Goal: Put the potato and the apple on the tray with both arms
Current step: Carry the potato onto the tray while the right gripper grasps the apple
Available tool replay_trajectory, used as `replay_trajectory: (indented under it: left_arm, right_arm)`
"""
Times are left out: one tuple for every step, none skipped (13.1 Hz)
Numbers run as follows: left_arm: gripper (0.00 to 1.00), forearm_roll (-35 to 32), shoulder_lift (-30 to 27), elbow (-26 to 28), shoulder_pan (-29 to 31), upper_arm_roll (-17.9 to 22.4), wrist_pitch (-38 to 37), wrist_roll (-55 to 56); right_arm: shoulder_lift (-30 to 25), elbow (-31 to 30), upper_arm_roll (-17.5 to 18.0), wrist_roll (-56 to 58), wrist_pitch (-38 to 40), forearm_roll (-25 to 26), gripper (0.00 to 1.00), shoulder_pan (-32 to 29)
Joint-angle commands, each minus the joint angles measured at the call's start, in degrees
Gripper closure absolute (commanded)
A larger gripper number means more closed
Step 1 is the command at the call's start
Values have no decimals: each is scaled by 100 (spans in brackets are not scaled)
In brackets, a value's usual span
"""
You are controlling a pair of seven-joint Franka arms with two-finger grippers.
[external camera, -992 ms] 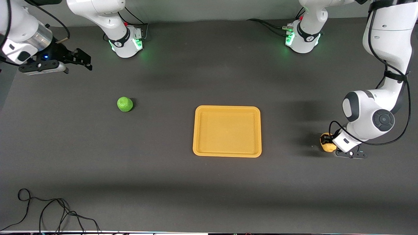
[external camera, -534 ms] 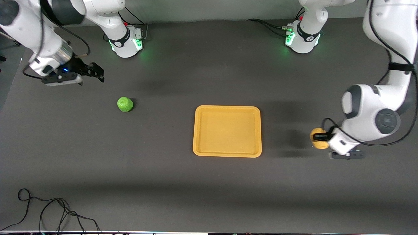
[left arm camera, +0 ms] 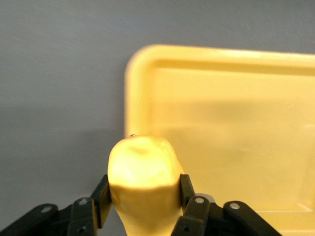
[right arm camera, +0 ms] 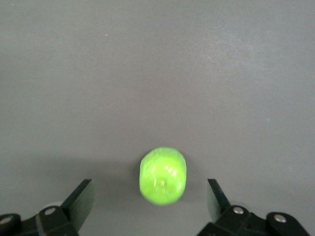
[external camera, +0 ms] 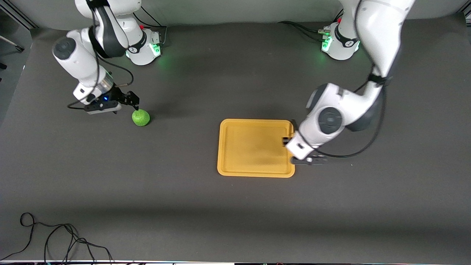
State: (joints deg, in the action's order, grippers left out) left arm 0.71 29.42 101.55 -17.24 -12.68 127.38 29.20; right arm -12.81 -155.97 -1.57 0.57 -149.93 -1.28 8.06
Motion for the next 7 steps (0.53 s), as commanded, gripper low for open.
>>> replay_trajectory:
  left_arm:
    - [89,-80,353,-92,-210,108,208,192]
    - [88,-106,389,-92,-210,108,234,183]
    - [87,-211,415,-92,-201,108,235,183]
    - [86,-273,424,-92,-192,108,243,191]
    - [82,-282,450,-101,-192,108,261,183]
    - [76,-282,468,-101,-201,108,304,191]
    - [43,-282,477,-101,-201,108,314,192]
  right_arm:
    - [1014,-46,-37,14,-1166,-47,0,29]
    - [1348,-73,-45,5,-1579,-39,0,29]
    - [1665,-73,-45,5,-1905,-47,0,20]
    - [1894,-73,-45,5,-2100,-47,0,20]
    - [1983,-73,-45,-4,-2119,-47,0,20]
    - [1993,-73,-45,-4,-2041,-47,0,20]
    - [1976,-73,-45,-4,-1901,-47,0,20]
